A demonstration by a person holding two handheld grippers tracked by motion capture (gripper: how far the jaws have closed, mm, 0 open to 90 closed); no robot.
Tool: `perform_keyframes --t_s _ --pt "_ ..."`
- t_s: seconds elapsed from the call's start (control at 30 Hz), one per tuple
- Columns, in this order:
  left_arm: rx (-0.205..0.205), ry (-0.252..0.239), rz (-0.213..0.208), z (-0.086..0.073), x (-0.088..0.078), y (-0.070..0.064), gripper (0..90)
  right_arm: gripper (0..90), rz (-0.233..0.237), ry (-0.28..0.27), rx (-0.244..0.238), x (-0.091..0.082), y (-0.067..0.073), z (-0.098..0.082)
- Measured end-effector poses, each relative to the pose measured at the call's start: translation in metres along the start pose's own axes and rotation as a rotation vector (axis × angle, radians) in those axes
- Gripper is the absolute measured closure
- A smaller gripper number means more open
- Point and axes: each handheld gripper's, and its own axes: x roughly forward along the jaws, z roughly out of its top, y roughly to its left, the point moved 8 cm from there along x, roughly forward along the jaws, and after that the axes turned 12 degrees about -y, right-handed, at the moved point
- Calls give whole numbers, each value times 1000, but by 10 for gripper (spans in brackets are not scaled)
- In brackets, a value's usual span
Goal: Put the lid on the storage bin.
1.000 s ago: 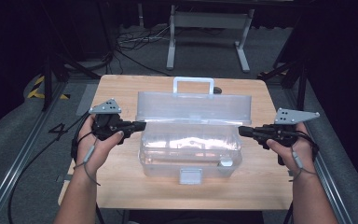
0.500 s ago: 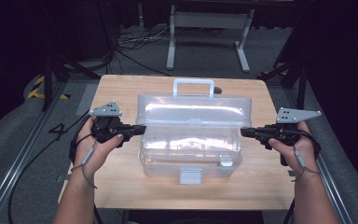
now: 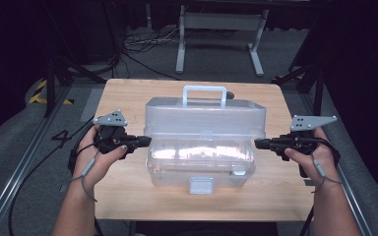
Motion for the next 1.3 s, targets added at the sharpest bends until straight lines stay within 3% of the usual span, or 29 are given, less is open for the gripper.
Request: perform_keyframes --t_s 0.37,0.67,1.3 --pt "3 57 -26 -8 2 -4 882 900 15 77 17 0 3 -7" --pt "-8 95 -35 -13 3 -4 889 900 0 130 31 0 0 -14" --pt "10 190 -59 -24 2 -11 883 900 5 244 7 -2 3 -25"
